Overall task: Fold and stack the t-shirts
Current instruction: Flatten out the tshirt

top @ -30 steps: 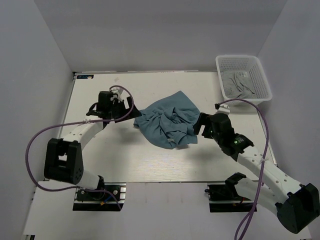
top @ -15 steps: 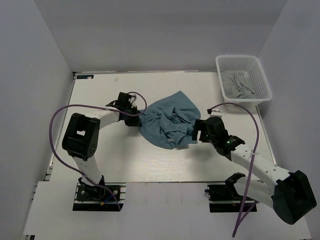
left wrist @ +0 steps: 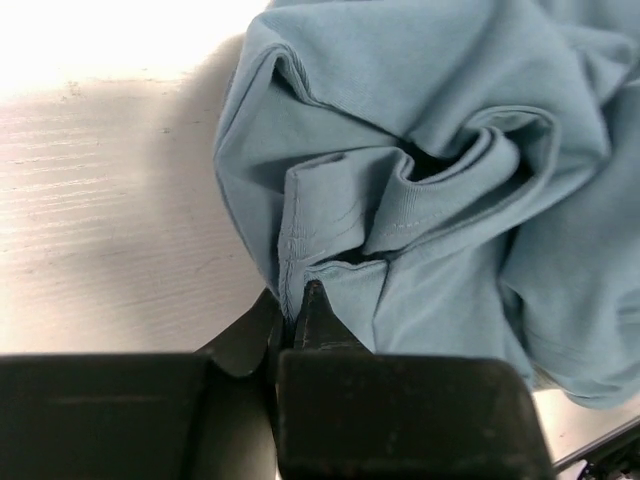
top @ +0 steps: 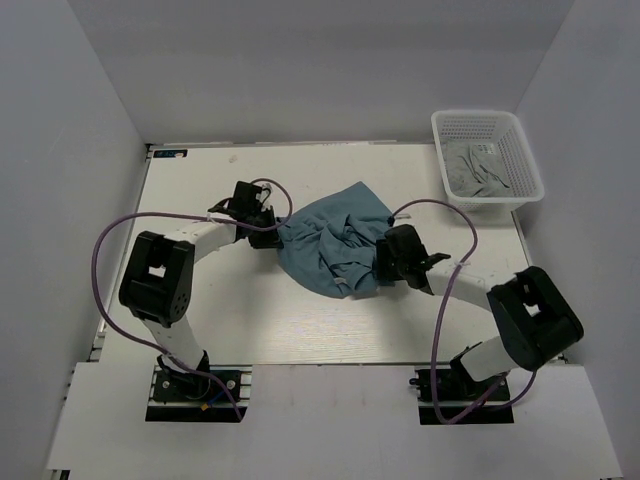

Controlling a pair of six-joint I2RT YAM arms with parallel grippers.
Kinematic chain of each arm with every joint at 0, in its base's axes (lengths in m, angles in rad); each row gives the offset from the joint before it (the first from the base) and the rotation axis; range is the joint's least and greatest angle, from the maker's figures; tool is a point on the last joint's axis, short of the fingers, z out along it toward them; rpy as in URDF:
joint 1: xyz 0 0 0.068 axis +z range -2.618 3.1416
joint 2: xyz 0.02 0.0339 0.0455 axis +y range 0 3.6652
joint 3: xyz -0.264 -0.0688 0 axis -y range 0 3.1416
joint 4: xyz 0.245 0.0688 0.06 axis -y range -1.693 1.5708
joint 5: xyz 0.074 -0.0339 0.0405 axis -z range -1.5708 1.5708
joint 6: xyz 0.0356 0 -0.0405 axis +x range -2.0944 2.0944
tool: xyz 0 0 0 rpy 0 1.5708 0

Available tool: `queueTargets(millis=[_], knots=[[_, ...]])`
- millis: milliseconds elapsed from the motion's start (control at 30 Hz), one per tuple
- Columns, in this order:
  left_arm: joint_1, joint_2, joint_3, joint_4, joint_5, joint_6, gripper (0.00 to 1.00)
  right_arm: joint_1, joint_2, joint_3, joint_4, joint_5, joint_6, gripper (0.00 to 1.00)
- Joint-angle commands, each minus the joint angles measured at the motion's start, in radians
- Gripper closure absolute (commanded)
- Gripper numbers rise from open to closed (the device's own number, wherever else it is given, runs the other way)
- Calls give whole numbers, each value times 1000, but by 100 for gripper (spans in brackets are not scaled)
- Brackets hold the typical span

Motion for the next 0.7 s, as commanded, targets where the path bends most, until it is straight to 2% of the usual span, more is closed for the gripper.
queueTargets(millis=[0,33,67,200,267,333,367,467,667], knots=[[-5,-85,18,15,-4,-10,100,-1,44,83,81,-59,-3,47],[-5,-111,18,15,-4,-10,100,1,40,83,99,-79,-4,79],[-5,-122,18,15,-4,-10,100,1,32,80,111,-94,3,100],[-5,-183,78,-40,-87,-26,100,-1,-100,83,84,-44,15,100],[-5,-214,143,-98,-148,-26,100,-3,-234,93,43,6,19,100],[-5,-286,173,-99,-158,-26,100,-3,-305,113,20,75,11,100],[-5,-313,200,-99,-158,-26,100,-3,-413,123,4,88,9,100],[-5,-415,277,-123,-167,-26,100,-4,-558,173,-5,122,-12,100],[-5,-559,472,-206,-270,-16,100,-2,-693,371,-99,198,-81,100]])
